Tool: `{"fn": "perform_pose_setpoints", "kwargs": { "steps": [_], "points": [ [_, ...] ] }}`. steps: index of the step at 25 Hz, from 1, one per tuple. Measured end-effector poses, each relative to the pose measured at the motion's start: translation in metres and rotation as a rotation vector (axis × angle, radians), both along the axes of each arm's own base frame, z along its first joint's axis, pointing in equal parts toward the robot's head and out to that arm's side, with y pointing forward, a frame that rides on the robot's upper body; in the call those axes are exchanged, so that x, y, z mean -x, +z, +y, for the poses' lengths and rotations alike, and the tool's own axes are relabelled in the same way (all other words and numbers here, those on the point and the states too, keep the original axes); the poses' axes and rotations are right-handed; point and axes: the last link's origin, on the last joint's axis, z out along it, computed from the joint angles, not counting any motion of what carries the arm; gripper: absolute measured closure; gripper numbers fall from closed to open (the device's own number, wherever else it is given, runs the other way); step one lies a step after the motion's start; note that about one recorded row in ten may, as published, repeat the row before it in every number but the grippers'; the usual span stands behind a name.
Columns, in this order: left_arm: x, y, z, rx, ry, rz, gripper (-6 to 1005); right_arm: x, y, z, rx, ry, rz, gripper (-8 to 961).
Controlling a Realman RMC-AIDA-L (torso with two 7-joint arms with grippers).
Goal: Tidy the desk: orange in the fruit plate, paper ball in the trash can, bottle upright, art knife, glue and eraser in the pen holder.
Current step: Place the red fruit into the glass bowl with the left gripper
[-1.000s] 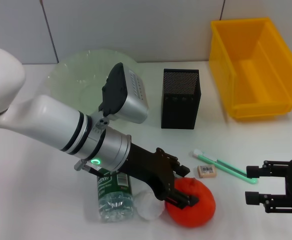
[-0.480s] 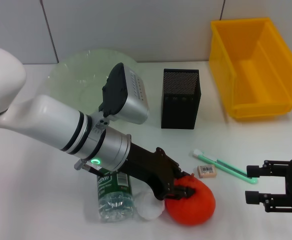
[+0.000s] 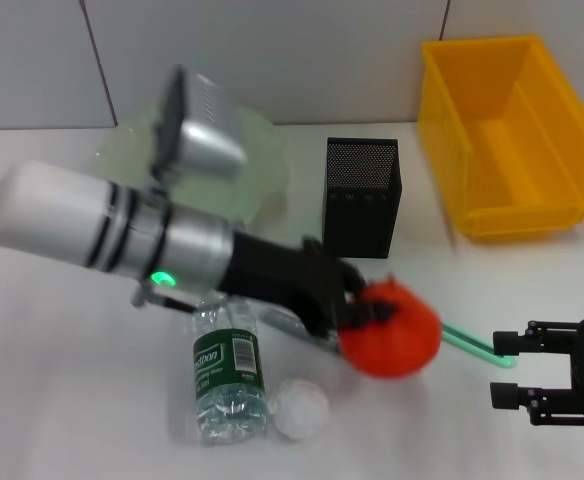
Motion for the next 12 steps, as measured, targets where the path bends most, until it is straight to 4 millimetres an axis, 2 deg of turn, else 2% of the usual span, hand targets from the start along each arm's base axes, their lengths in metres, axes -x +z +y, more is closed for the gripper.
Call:
{"fn": "perform_pose_setpoints", "kwargs": {
  "steps": [1, 2, 3, 4, 5, 7, 8, 9, 10, 11, 12],
  "points": [
    [0.000, 0.000, 0.000, 0.000, 0.000, 0.000, 763, 0.000, 0.000, 0.000, 0.001, 0.000, 0.001, 297],
    [-0.007, 0.034, 0.009, -0.071, 0.036, -0.148, 770, 0.000, 0.000, 0.000, 0.002, 0.001, 0.001, 297],
    [-0.007, 0.034, 0.009, -0.071, 0.036, -0.148, 777, 0.000, 0.000, 0.000, 0.002, 0.001, 0.002, 297],
    [-0.004, 0.053, 0.017, -0.145, 0.062, -0.207, 783, 0.000, 0.000, 0.000, 0.002, 0.001, 0.002, 298],
    [-0.004, 0.053, 0.017, -0.145, 0.062, -0.207, 790, 0.000, 0.000, 0.000, 0.003, 0.001, 0.002, 298],
    [0.005, 0.085, 0.032, -0.297, 0.145, -0.321, 808, 0.000, 0.000, 0.000, 0.003, 0.001, 0.002, 299],
    [0.009, 0.094, 0.037, -0.344, 0.178, -0.358, 819, 0.000, 0.000, 0.000, 0.003, 0.001, 0.002, 299],
    [0.009, 0.094, 0.037, -0.344, 0.178, -0.358, 830, 0.000, 0.000, 0.000, 0.003, 0.001, 0.002, 299],
    [0.015, 0.105, 0.043, -0.412, 0.224, -0.411, 841, 0.000, 0.000, 0.000, 0.003, 0.001, 0.003, 300],
    [0.030, 0.123, 0.053, -0.545, 0.310, -0.492, 849, 0.000, 0.000, 0.000, 0.003, 0.001, 0.003, 300],
    [0.034, 0.126, 0.055, -0.580, 0.331, -0.508, 856, 0.000, 0.000, 0.000, 0.003, 0.001, 0.003, 300]
  ]
}}
